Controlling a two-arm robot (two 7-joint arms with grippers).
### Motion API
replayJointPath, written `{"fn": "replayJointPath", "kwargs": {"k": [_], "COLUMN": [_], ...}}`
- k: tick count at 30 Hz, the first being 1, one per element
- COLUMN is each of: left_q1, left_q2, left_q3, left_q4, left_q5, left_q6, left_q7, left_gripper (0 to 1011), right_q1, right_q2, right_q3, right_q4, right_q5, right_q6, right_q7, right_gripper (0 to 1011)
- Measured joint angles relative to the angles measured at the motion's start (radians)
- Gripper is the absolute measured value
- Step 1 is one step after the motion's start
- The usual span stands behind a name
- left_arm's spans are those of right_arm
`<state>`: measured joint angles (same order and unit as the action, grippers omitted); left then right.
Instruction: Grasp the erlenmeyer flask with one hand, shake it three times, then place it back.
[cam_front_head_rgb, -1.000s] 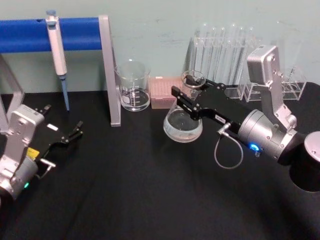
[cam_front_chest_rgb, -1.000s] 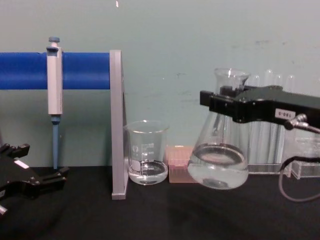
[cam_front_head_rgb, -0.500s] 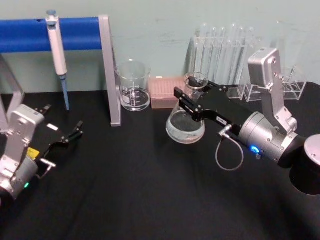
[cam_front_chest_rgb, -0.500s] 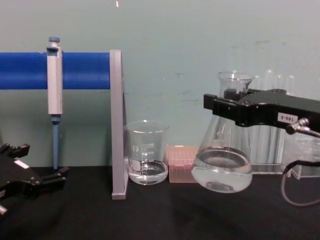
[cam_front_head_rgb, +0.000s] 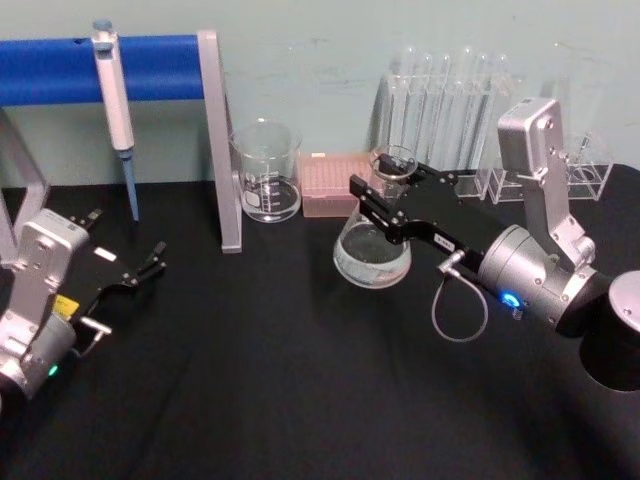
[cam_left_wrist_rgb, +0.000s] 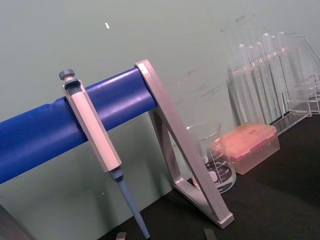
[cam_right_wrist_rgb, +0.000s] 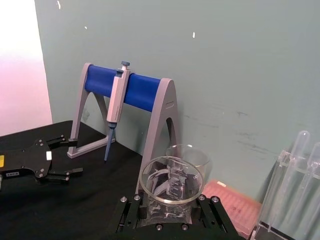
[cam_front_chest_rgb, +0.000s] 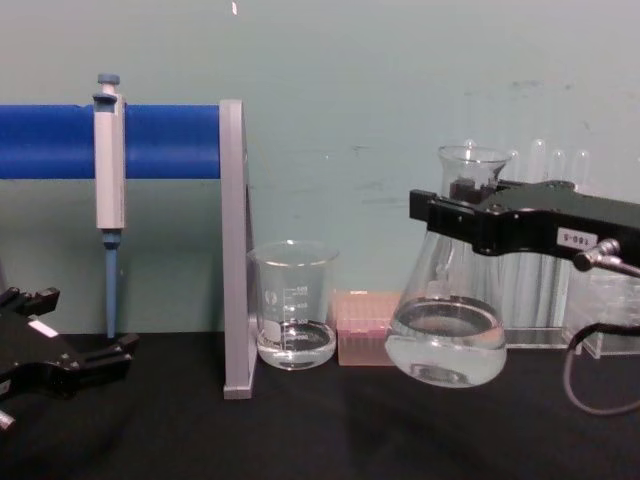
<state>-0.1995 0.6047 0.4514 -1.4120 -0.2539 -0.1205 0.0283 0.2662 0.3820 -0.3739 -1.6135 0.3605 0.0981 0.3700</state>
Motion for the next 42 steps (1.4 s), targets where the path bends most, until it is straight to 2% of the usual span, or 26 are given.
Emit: {"fn": "replayJointPath", "kwargs": {"k": [15,25,35,42], "left_q1": [0.0,0.0,0.0,0.0], "left_q2": [0.0,0.0,0.0,0.0], "left_q3": [0.0,0.0,0.0,0.0], "left_q4": [0.0,0.0,0.0,0.0], "left_q5": [0.0,0.0,0.0,0.0], "left_q6": [0.0,0.0,0.0,0.0], "left_q7": [0.0,0.0,0.0,0.0], "left_gripper": [1001,1001,1001,1001], "right_q1": [0.003,0.007,0.013,0.023], "right_q2": [-0.003,-0.001,0.021,0.048], "right_q3": [-0.008,-0.034,-0.087,-0.127], "right_q4": [0.009,0.006,-0.011,-0.02], "right_q5": [-0.006,-0.005,0.021,0.055], "right_q6": [-0.001,0.0,-0.018,-0.043], "right_q7": [0.01,0.042,0.126,0.205], "right_gripper": [457,457,456,456]}}
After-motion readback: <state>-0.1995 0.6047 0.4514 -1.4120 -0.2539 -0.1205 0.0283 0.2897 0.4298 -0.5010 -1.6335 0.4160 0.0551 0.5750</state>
